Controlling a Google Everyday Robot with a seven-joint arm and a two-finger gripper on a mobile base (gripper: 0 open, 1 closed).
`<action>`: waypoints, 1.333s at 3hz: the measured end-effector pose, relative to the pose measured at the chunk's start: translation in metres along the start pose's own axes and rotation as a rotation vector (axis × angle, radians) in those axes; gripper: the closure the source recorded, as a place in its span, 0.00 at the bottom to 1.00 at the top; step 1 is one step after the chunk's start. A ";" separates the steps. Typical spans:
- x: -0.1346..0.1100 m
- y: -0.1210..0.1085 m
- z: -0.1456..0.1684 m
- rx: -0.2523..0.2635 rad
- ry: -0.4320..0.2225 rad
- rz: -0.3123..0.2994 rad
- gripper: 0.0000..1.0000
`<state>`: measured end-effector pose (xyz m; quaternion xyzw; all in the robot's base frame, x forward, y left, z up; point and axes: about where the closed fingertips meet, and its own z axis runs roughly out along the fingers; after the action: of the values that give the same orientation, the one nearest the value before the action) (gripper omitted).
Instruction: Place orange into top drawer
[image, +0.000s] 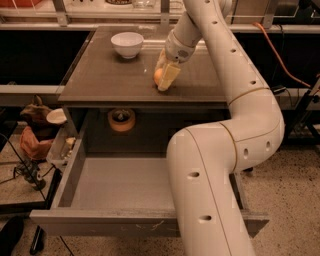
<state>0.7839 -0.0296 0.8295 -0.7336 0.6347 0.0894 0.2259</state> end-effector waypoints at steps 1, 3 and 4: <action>-0.002 0.001 -0.002 0.000 0.000 0.000 0.84; -0.001 -0.004 -0.038 0.079 -0.030 0.040 1.00; 0.006 0.011 -0.055 0.070 -0.063 0.098 1.00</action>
Offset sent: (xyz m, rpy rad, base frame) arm -0.0559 -0.0139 0.0273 0.0190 -0.0672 -0.0504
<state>0.7661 -0.0607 0.8730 -0.6902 0.6652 0.1011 0.2663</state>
